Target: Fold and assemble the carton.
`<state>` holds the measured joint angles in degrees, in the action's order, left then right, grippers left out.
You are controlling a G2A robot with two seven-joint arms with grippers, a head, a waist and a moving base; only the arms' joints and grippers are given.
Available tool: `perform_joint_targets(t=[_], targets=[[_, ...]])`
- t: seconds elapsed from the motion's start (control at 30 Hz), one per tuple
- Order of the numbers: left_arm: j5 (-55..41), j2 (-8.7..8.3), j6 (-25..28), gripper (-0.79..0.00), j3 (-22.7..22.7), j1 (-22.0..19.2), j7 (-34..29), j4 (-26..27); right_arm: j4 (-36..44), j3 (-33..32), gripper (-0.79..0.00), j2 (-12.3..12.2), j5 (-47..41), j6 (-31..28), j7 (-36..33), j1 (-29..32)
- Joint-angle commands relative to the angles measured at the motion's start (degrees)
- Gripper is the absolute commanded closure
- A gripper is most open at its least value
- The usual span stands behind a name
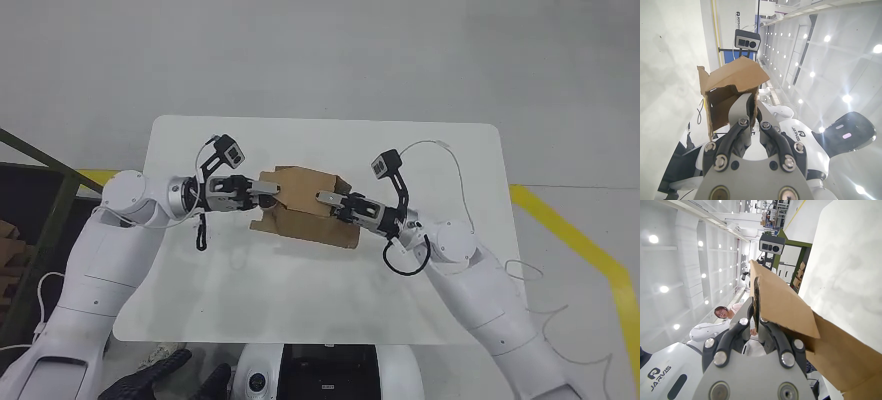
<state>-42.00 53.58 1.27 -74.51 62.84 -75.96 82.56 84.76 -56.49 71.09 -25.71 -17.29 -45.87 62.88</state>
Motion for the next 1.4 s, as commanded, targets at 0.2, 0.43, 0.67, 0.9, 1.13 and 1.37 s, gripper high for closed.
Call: perform_joint_targets(t=[0.2,0.43,0.67,0.9,1.13,1.37], targets=[[-2.47,-0.02,-0.57,-0.785,-1.3,0.12,0.05,-0.23,0.9,-0.87,0.0,-0.24,1.76,2.08,-0.7,0.22],[-3.68,0.1,0.07,-0.785,-2.1,0.07,1.43,0.28,3.04,-1.31,0.0,-0.58,4.59,4.29,-0.92,1.33],[-5.72,0.29,-0.41,-0.785,-2.45,-0.02,1.96,1.14,4.01,-1.32,0.0,-0.72,6.43,6.08,-0.17,2.22],[-6.45,0.82,-0.87,-0.785,-0.27,-0.33,1.63,2.65,4.54,-0.01,0.0,-0.36,7.26,6.97,1.85,2.42],[-6.67,1.42,-0.3,-0.785,1.59,-1.72,2.03,2.9,5.28,0.97,0.0,-0.08,8.6,7.33,3.11,2.35],[-4.62,1.28,0.53,-0.785,0.43,-1.32,2.89,3.54,6.0,0.65,0.0,-0.09,8.86,7.68,4.15,3.22]])
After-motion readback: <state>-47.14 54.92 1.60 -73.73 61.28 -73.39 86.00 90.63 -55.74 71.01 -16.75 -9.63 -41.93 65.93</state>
